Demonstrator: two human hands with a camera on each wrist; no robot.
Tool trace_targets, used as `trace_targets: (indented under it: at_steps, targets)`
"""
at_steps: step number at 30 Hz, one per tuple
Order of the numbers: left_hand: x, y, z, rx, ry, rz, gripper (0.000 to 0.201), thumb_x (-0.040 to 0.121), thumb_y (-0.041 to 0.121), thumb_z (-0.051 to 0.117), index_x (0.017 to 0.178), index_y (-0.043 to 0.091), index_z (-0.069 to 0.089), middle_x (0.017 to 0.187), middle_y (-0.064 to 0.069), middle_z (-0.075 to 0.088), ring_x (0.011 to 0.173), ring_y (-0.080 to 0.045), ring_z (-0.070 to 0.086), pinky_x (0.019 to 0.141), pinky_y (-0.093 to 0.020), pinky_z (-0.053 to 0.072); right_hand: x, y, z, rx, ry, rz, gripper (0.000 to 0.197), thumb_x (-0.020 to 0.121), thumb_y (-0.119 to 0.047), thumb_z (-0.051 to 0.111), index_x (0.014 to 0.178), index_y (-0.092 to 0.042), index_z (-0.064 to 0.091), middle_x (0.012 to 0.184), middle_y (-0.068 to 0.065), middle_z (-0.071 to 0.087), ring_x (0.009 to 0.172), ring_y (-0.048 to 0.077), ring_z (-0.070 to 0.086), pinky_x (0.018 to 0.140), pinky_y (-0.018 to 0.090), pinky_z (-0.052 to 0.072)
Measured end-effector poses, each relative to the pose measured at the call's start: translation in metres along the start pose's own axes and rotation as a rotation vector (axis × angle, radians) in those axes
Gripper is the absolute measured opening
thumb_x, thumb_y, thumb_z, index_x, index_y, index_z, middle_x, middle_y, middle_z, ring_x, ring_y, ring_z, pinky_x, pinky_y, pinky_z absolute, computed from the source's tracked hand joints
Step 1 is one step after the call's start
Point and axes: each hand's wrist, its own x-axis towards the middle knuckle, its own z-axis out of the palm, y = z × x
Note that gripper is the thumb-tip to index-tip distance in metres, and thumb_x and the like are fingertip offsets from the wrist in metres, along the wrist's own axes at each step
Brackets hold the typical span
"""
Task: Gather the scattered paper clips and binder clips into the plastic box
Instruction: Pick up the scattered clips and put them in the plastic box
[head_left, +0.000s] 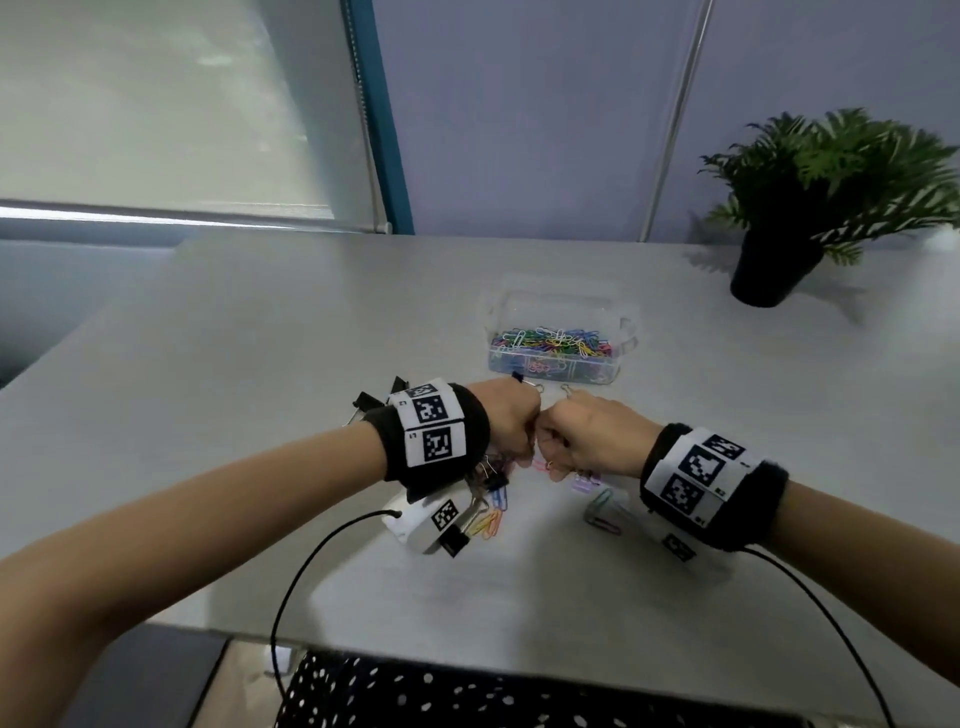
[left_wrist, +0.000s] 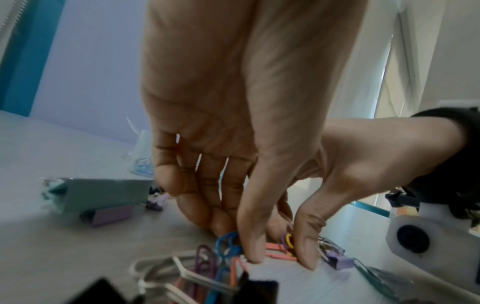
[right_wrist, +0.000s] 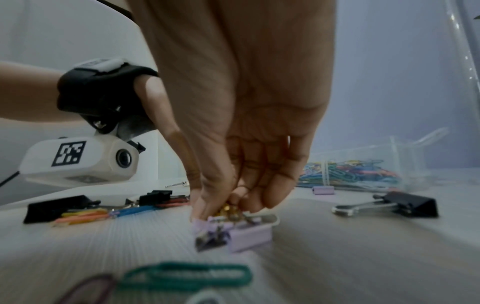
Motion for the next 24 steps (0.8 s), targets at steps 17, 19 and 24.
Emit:
trace_targets:
  at_steps: [17, 19, 24]
  targets:
    - [-0.009, -0.002, -0.009, -0.082, -0.095, 0.033, 0.014, 0.079, 0.015, 0.066, 0.092, 0.010, 0.064, 0.098, -0.009, 0.068, 0.092, -0.025, 0.061, 0.077, -0.029, 0.046, -0.006, 0.003, 0.006, 0.098, -0.007, 0.164, 0.008, 0.080, -0.014, 0.062, 0.079, -0.022, 0.060, 0.100, 0.006, 0.067, 0.096, 0.026, 0.060, 0.069, 0.030, 0.040]
    - [-0.008, -0.004, -0.017, -0.129, -0.107, 0.030, 0.014, 0.080, 0.012, 0.065, 0.093, 0.009, 0.065, 0.100, -0.009, 0.069, 0.095, -0.025, 0.061, 0.076, -0.026, 0.044, -0.004, 0.009, 0.005, 0.140, -0.016, 0.186, 0.006, 0.080, -0.017, 0.062, 0.086, -0.018, 0.063, 0.101, 0.005, 0.067, 0.096, 0.025, 0.060, 0.072, 0.031, 0.043]
    - [-0.009, -0.002, -0.027, -0.234, -0.119, 0.040, 0.016, 0.081, 0.010, 0.065, 0.096, 0.007, 0.064, 0.102, -0.011, 0.069, 0.081, -0.014, 0.055, 0.072, -0.019, 0.039, -0.008, 0.014, 0.003, 0.266, 0.029, 0.165, 0.006, 0.078, -0.016, 0.066, 0.084, -0.016, 0.066, 0.095, 0.008, 0.070, 0.089, 0.023, 0.062, 0.074, 0.028, 0.045]
